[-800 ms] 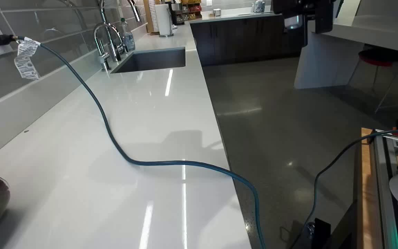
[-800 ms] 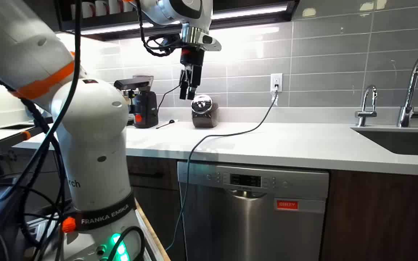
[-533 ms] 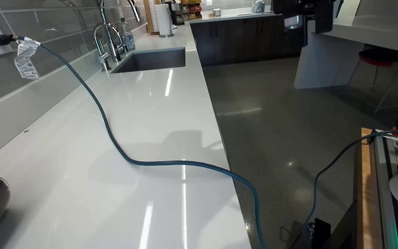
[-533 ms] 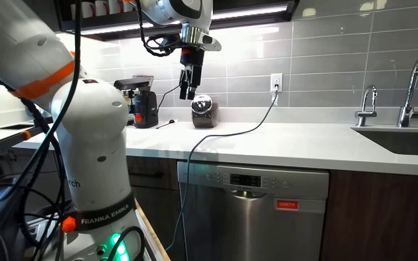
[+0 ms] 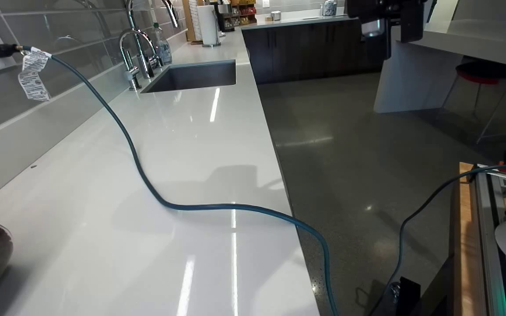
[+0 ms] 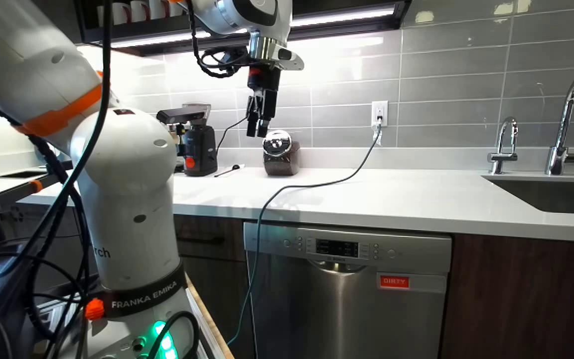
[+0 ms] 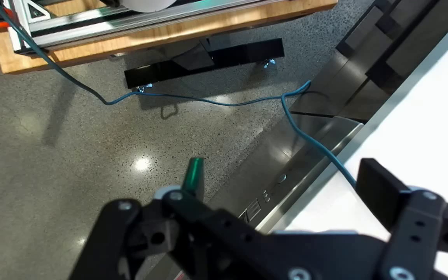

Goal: Press a button on the dishwasher.

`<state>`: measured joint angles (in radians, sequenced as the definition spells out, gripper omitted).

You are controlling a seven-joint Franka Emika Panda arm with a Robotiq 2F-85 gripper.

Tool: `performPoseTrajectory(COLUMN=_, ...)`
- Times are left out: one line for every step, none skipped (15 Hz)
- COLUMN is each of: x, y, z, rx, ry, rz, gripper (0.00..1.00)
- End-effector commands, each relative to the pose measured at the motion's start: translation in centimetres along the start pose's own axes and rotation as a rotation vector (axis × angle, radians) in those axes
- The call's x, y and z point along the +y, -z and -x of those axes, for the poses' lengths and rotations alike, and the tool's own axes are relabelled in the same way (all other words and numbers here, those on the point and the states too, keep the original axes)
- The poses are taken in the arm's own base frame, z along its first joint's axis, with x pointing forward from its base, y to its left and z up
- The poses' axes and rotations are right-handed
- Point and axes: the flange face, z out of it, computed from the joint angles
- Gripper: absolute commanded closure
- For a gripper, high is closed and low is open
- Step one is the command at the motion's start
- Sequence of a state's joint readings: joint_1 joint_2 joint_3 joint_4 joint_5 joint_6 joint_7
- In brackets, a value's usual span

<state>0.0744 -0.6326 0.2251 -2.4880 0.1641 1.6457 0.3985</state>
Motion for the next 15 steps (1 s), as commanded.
performPoseTrajectory(x=0.0, y=-0.1, z=-0.1, rx=-0.004, ry=-0.008, rz=0.003, gripper=0.00)
performPoseTrajectory(x=0.0, y=0.0, z=0.0, rx=-0.001, ry=0.000, rz=0.000, gripper=0.00)
performPoseTrajectory(x=0.0, y=0.0, z=0.0, rx=-0.001, ry=0.000, rz=0.000, gripper=0.00)
performPoseTrajectory(x=0.0, y=0.0, z=0.0, rx=-0.001, ry=0.000, rz=0.001, gripper=0.00)
performPoseTrajectory(x=0.0, y=0.0, z=0.0, rx=-0.001, ry=0.000, rz=0.001, gripper=0.00)
performPoseTrajectory(x=0.2, y=-0.7, z=-0.2, rx=-0.015, ry=-0.003, rz=0.003, gripper=0.00)
performPoseTrajectory(x=0.4, y=-1.8, z=-0.4, rx=-0.023, ry=0.001, rz=-0.003, gripper=0.00)
performPoseTrajectory(x=0.8, y=-2.7, z=-0.5, rx=-0.028, ry=-0.010, rz=0.004, gripper=0.00)
performPoseTrajectory(x=1.1, y=-3.4, z=-0.6, rx=-0.034, ry=-0.005, rz=-0.009, gripper=0.00)
performPoseTrajectory(x=1.4, y=-4.3, z=-0.7, rx=-0.027, ry=-0.003, rz=-0.016, gripper=0.00)
performPoseTrajectory(x=1.7, y=-5.2, z=-0.9, rx=-0.011, ry=0.007, rz=-0.018, gripper=0.00)
performPoseTrajectory(x=2.0, y=-6.0, z=-1.2, rx=0.018, ry=0.031, rz=-0.020, gripper=0.00)
performPoseTrajectory(x=2.2, y=-6.7, z=-1.5, rx=0.047, ry=0.055, rz=-0.027, gripper=0.00)
performPoseTrajectory(x=2.4, y=-7.4, z=-1.8, rx=0.082, ry=0.094, rz=-0.030, gripper=0.00)
performPoseTrajectory(x=2.4, y=-8.1, z=-2.0, rx=0.112, ry=0.150, rz=-0.035, gripper=0.00)
